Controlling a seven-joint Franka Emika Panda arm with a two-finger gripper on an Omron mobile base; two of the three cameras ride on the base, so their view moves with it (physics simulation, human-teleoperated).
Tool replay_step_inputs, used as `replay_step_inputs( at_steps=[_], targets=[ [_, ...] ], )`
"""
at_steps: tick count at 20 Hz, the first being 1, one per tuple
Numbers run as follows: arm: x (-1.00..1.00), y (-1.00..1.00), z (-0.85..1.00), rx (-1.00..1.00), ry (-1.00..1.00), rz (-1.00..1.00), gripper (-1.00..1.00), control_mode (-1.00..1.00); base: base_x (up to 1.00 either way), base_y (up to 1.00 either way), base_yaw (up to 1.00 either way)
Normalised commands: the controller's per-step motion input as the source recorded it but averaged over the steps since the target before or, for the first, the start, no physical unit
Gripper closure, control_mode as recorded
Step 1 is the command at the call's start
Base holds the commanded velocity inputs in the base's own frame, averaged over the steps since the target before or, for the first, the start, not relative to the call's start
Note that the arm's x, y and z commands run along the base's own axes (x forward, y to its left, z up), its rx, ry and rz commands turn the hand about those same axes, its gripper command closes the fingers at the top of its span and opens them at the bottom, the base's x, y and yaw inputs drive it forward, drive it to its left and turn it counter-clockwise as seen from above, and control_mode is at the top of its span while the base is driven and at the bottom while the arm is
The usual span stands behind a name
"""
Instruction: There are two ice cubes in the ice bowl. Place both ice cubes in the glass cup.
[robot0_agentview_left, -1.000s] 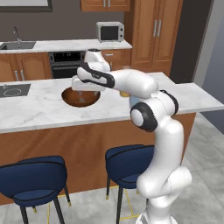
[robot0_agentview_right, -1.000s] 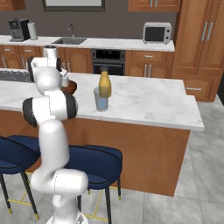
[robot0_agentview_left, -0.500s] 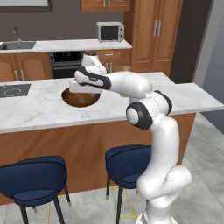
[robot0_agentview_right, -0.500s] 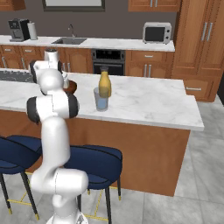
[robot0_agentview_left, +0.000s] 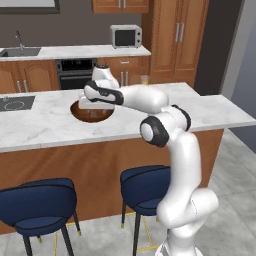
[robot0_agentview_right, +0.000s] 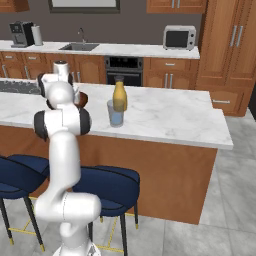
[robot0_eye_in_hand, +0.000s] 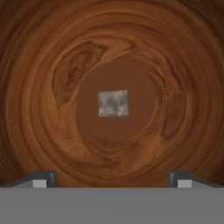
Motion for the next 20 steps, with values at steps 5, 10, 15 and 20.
replay_step_inputs(
  at_steps=[5, 10, 15, 20],
  targets=[
    [0.26, 0.01, -0.25, 0.0, 0.0, 0.0, -1.0, -1.0, 0.0, 0.0, 0.0],
    [0.25, 0.02, -0.29, 0.0, 0.0, 0.0, -1.0, -1.0, 0.0, 0.0, 0.0],
    [0.26, 0.11, -0.29, -0.01, 0.0, 0.0, -1.0, -1.0, 0.0, 0.0, 0.0],
    [0.15, 0.37, -0.1, -0.01, 0.0, 0.0, -1.0, -1.0, 0.0, 0.0, 0.0]
  ],
)
